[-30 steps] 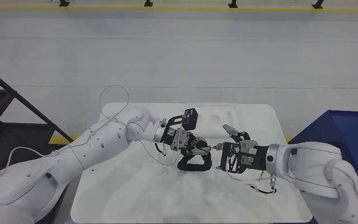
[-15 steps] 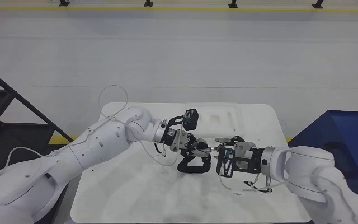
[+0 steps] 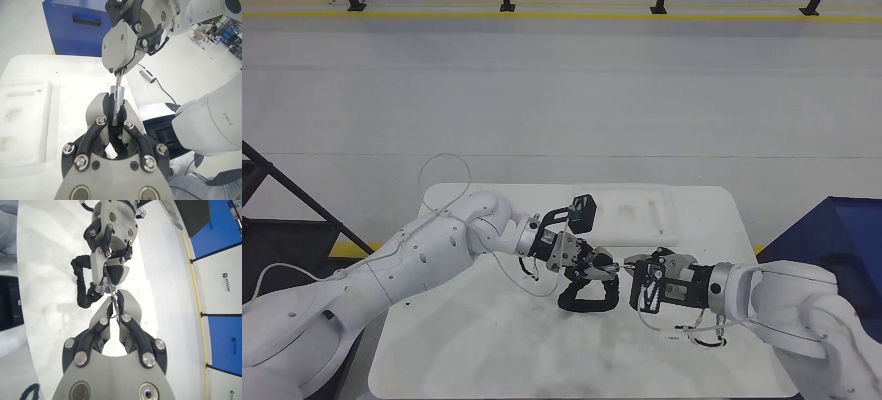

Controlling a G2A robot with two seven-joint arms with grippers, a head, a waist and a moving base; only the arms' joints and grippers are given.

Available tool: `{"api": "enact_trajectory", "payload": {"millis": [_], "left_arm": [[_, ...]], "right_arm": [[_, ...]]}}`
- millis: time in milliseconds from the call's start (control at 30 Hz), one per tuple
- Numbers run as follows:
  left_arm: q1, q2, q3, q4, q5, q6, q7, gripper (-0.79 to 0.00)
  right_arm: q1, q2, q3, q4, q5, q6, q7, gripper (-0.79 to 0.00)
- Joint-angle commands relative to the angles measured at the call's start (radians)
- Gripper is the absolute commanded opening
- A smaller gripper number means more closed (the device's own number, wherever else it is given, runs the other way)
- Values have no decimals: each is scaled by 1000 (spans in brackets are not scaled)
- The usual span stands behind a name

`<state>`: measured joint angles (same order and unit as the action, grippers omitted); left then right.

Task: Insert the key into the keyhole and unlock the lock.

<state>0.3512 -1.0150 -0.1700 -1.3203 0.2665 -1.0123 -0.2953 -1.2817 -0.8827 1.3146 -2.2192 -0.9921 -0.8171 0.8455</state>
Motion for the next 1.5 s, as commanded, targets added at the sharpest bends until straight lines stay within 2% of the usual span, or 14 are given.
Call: {"api": "enact_trajectory", "payload": {"millis": [0,267,500,967,1000,1033,1067,1100,1133,1467], "left_arm": [[1,0,0,-2,3,0,1,-785],[-2,0,0,-5,35,0,18,-785],[-3,0,0,-16,127,0,77,-785],[-9,-6,0,3,294,0,199,-785],[-8,-6,0,4,300,0,206,-785],[-6,-7,0,8,306,0,210,-785],[-4,-7,0,11,311,0,215,-785],[-1,-8,0,15,313,0,218,-785],[1,-8,0,20,316,0,219,-785],[37,-21,0,130,337,0,182,-785]], "right_arm": [[0,1,2,9,35,27,12,-785],[1,0,1,57,248,222,90,-785],[-2,-2,1,80,394,348,121,-785],[-6,-3,-20,88,521,495,173,-785],[-5,-3,-21,88,521,497,179,-708],[-4,-2,-23,88,519,497,190,-554],[-2,-2,-25,88,519,499,196,-363],[0,-2,-26,89,518,500,201,-28],[2,-1,-28,90,514,501,208,0],[15,4,-28,89,458,506,245,0]]}}
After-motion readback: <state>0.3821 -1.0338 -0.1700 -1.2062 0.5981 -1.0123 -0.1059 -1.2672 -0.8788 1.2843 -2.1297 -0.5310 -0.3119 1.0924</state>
